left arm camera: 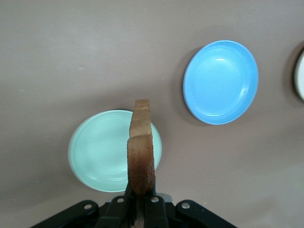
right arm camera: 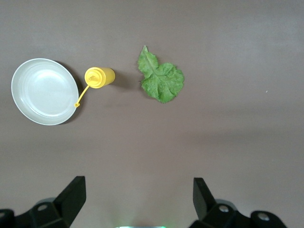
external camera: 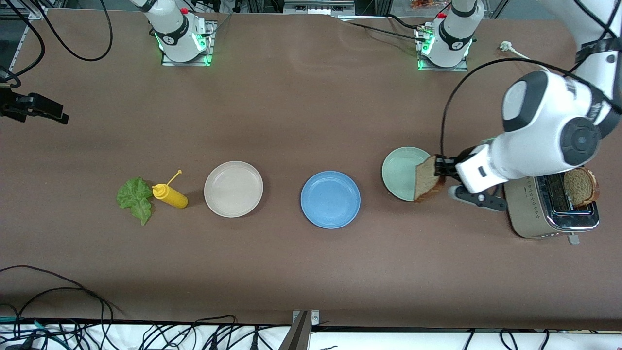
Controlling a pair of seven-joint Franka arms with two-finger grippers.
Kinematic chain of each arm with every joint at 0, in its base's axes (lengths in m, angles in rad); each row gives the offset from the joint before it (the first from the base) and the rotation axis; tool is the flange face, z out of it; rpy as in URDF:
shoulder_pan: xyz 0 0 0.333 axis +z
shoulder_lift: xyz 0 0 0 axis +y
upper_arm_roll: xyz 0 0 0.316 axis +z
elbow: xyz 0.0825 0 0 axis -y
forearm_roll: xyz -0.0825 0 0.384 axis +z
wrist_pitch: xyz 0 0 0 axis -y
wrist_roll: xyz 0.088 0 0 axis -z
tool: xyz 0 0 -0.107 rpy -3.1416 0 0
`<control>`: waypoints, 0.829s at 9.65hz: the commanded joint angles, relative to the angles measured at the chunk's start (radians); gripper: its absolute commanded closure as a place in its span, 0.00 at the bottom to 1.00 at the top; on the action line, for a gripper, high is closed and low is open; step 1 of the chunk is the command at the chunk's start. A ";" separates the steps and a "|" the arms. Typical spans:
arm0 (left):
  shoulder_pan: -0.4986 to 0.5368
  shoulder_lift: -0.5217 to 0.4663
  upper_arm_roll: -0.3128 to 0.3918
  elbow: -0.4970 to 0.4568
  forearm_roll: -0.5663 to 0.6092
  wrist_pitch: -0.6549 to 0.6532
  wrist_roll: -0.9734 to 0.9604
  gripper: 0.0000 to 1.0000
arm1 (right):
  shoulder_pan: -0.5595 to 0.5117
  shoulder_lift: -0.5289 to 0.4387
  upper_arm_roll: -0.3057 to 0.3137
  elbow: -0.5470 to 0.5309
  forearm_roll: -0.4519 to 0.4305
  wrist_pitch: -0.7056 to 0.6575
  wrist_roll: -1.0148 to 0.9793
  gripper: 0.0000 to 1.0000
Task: Make sandwich in blue plate with both arms
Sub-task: 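Lift the bread slice out and carry it toward the blue plate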
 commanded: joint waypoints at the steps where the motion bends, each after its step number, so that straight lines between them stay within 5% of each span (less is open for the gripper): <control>1: -0.016 0.094 -0.099 0.097 -0.024 0.004 -0.182 1.00 | 0.001 0.001 0.001 0.017 -0.011 -0.020 -0.012 0.00; 8: -0.077 0.257 -0.227 0.111 -0.037 0.149 -0.257 1.00 | -0.001 -0.001 -0.001 0.017 -0.014 -0.018 -0.012 0.00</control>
